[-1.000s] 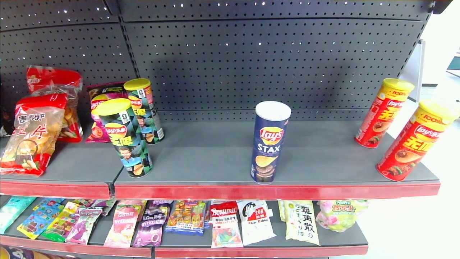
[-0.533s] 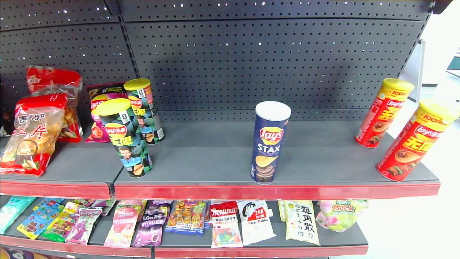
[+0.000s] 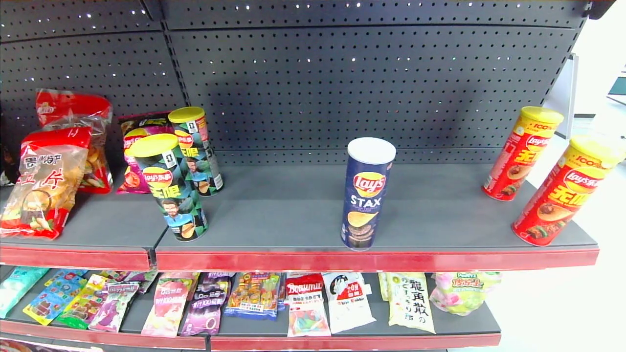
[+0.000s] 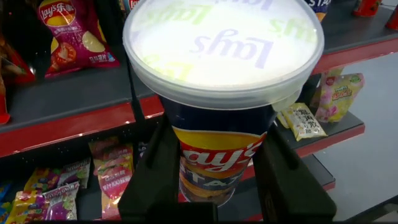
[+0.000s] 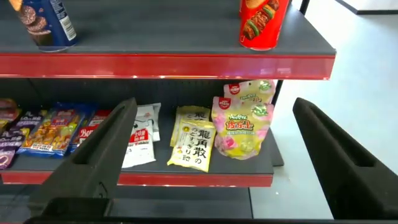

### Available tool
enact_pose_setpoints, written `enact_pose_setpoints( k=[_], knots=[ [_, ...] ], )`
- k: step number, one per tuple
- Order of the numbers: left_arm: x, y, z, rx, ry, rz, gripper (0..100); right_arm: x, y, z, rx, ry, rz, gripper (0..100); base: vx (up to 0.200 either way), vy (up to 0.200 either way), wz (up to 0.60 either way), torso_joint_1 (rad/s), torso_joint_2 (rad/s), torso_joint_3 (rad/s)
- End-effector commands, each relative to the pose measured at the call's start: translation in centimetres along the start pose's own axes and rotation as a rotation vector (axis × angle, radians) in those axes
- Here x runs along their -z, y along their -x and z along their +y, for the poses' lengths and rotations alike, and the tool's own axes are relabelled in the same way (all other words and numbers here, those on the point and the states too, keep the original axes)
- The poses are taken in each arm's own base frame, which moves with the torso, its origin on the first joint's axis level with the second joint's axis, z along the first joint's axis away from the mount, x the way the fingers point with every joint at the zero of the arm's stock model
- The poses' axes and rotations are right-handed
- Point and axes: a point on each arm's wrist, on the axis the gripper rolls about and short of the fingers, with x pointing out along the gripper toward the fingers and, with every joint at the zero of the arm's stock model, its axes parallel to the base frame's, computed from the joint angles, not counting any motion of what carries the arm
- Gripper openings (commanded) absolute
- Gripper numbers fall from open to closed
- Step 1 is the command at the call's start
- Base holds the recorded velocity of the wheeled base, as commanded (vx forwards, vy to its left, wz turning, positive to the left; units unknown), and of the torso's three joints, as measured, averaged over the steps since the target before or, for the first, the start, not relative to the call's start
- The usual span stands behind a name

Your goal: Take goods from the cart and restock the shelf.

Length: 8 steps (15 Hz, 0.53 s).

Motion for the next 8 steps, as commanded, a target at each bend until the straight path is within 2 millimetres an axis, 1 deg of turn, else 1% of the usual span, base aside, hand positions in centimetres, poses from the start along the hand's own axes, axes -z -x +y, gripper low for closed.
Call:
enact_pose_setpoints(
  k=[1,6,8],
  knots=[
    [-0.4,-0.5,0.1,0.011,0.008,0.031,0,0.0,0.0,0.0,0.000,0.000,0.002,100,0.000,0.000,0.00,0.000,0.00,0.000],
    [-1.1,-0.8,0.2,0.047,0.013,0.037,0,0.0,0.0,0.0,0.000,0.001,0.002,100,0.000,0.000,-0.60,0.002,0.00,0.000],
    [-2.0,-1.1,0.3,0.049,0.030,0.045,0,0.0,0.0,0.0,0.000,0.001,0.002,100,0.000,0.000,-0.60,0.010,0.00,0.000]
  ],
)
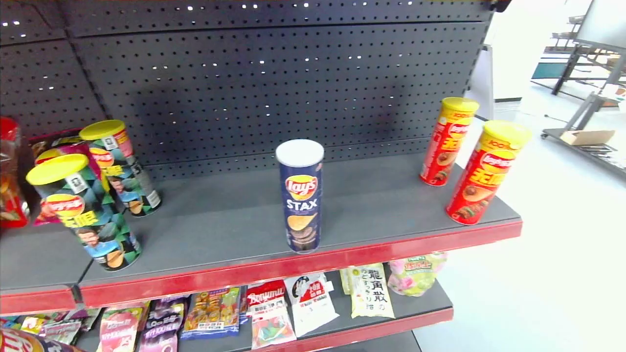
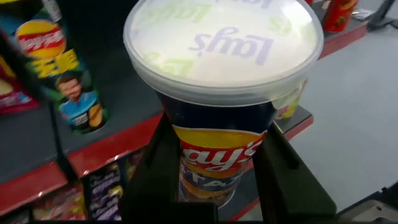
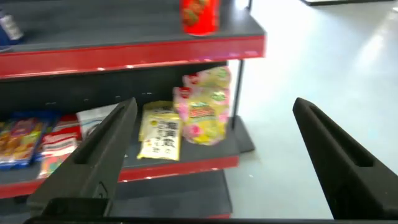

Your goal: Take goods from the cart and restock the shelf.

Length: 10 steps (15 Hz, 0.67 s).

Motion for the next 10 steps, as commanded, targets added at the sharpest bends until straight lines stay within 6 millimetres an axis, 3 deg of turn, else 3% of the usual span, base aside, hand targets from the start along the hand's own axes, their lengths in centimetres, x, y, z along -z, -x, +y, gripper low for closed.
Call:
enact_pose_setpoints(
  k=[1,2,8,10],
  knots=[
    [-1.1,-0.6,0.2,0.001,0.020,0.011,0,0.0,0.0,0.0,0.000,0.000,0.001,100,0.000,0.000,-0.60,-0.007,0.00,0.002],
    [-1.6,-1.0,0.4,-0.004,0.019,0.004,0,0.0,0.0,0.0,0.000,0.000,0.001,100,0.000,0.000,-0.60,-0.007,0.01,0.002],
    [-5.9,-5.6,2.1,-0.039,0.058,0.072,0,0.0,0.0,0.0,0.000,-0.004,0.001,100,0.000,0.000,0.00,0.000,0.00,0.000],
    [-8.1,-9.6,3.6,-0.103,0.068,0.146,0,0.0,0.0,0.0,0.000,-0.004,0.001,100,0.000,0.000,0.00,0.000,0.00,0.000]
  ],
)
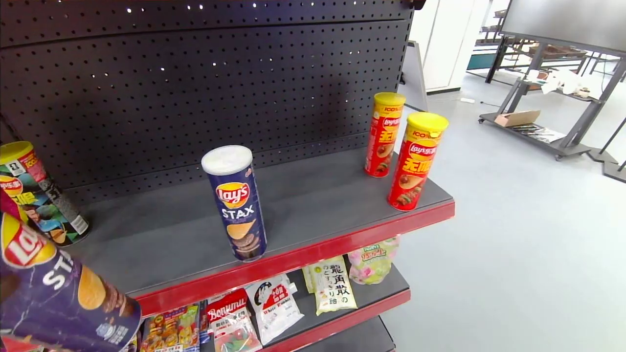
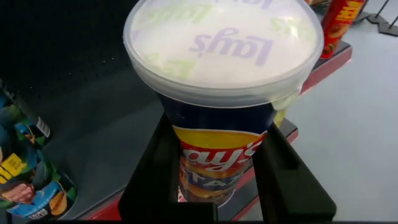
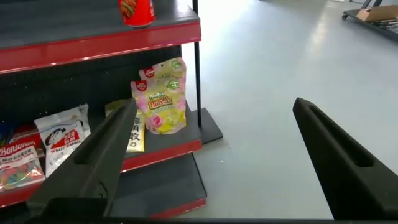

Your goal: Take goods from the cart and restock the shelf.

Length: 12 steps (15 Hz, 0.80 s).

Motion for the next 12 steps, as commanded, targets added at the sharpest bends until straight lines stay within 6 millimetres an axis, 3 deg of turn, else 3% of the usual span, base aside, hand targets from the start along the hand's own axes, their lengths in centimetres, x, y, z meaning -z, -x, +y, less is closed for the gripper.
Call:
enact_pose_setpoints(
  k=[1,2,3,4,6,12],
  knots=[
    [-2.7,-6.3,1.7,-0.060,0.027,0.128,0,0.0,0.0,0.0,0.000,0.000,0.002,100,0.000,0.000,0.00,0.000,0.00,0.000],
    [-2.8,-7.5,2.1,-0.075,0.029,0.144,0,0.0,0.0,0.0,0.000,0.000,0.002,100,0.000,0.000,0.00,0.000,0.00,0.000],
    [-2.8,-7.5,2.1,-0.075,0.029,0.144,0,0.0,0.0,0.0,0.000,0.000,0.002,100,0.000,0.000,0.00,0.000,0.00,0.000],
    [-2.6,-12.0,3.6,-0.110,0.040,0.192,0,0.0,0.0,0.0,0.000,0.000,0.002,100,0.000,0.000,0.00,0.000,0.00,0.000],
    [-2.1,-15.3,4.4,-0.074,0.003,0.203,0,0.0,0.0,0.0,0.000,0.000,0.002,100,0.000,0.000,0.00,0.000,0.00,0.000],
    [-2.4,-22.2,5.8,0.037,-0.052,0.221,0,0.0,0.0,0.0,0.000,0.000,0.002,100,0.000,0.000,0.00,0.000,0.00,0.000]
  ],
)
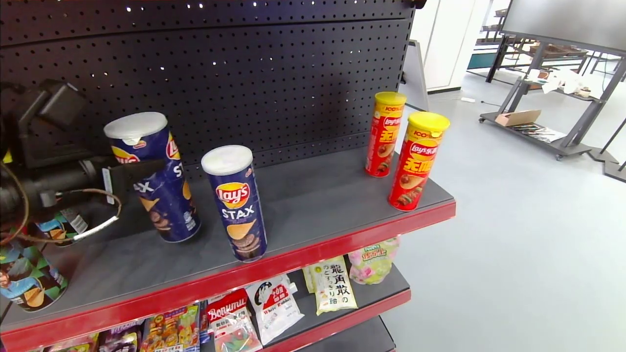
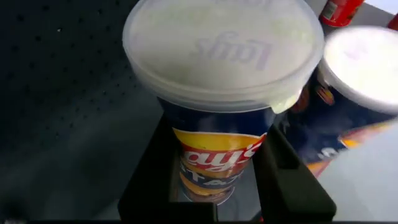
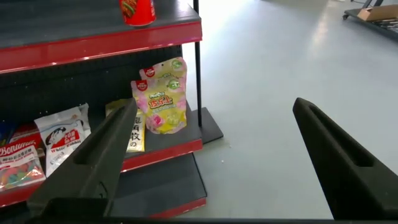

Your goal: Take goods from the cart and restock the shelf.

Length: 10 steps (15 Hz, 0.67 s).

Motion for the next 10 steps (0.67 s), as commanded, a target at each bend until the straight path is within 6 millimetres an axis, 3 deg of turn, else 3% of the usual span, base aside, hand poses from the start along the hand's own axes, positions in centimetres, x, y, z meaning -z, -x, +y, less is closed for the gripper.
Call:
enact_pose_setpoints(
  k=[1,5,10],
  knots=[
    [-0.2,-4.5,1.1,0.037,0.006,0.042,0,0.0,0.0,0.0,0.000,0.000,0.001,100,0.000,0.000,0.00,0.000,0.00,0.000],
    [-1.3,-9.6,2.3,0.117,-0.014,0.015,0,0.0,0.0,0.0,0.000,0.000,0.001,100,0.000,0.000,0.00,0.000,0.00,0.000],
    [-1.2,-13.0,2.2,0.145,-0.025,0.009,0,0.0,0.0,0.0,0.000,0.000,0.001,100,0.000,0.000,0.00,0.000,0.00,0.000]
  ],
)
